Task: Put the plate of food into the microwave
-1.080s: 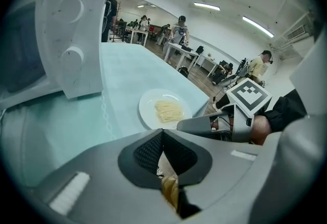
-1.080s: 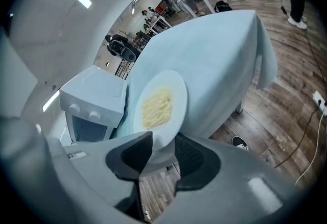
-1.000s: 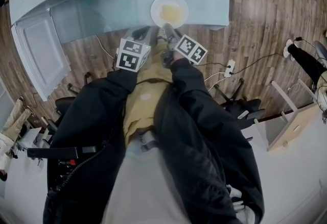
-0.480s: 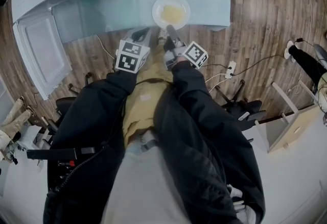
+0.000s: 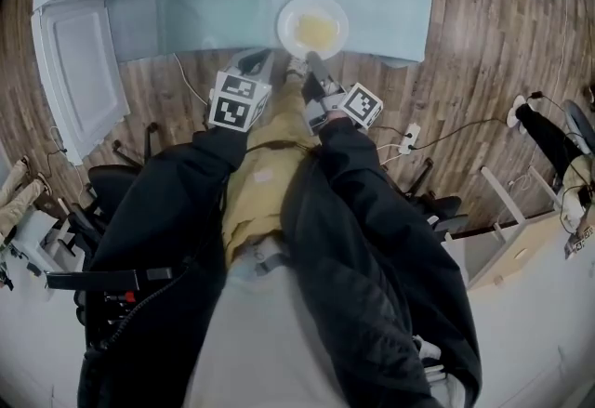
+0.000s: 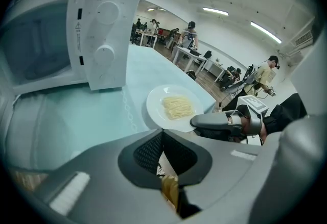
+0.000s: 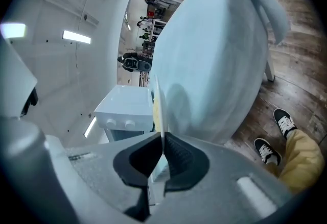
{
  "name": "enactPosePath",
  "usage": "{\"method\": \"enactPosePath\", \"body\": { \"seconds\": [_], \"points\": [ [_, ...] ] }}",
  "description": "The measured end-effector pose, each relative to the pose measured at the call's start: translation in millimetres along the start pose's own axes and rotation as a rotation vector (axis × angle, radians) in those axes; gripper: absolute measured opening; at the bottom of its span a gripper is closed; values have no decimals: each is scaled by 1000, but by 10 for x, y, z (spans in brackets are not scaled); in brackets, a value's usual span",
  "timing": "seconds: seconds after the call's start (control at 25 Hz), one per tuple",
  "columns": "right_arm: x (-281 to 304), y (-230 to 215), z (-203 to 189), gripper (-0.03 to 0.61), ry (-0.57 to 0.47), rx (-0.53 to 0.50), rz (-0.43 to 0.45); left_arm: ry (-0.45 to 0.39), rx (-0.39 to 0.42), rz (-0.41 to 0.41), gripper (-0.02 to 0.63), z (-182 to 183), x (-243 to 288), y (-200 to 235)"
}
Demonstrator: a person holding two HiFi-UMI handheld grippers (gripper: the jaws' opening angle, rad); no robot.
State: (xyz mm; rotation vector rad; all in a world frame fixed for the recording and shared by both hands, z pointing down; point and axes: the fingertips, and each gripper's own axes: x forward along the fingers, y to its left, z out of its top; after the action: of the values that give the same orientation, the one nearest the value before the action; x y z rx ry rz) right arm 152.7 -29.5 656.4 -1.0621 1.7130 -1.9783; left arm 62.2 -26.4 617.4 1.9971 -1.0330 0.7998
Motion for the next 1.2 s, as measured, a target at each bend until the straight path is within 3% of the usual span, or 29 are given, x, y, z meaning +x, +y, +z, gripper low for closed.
{"method": "enactPosePath", "body": {
  "seconds": [0.72, 1.2],
  "points": [
    [943, 455, -1070, 11, 399, -116, 38, -130, -294, 213, -2, -363, -736, 1004],
    [1654, 822, -1643, 11, 520, -190, 75, -210, -442, 305, -2, -573, -1225, 1640]
  ]
}}
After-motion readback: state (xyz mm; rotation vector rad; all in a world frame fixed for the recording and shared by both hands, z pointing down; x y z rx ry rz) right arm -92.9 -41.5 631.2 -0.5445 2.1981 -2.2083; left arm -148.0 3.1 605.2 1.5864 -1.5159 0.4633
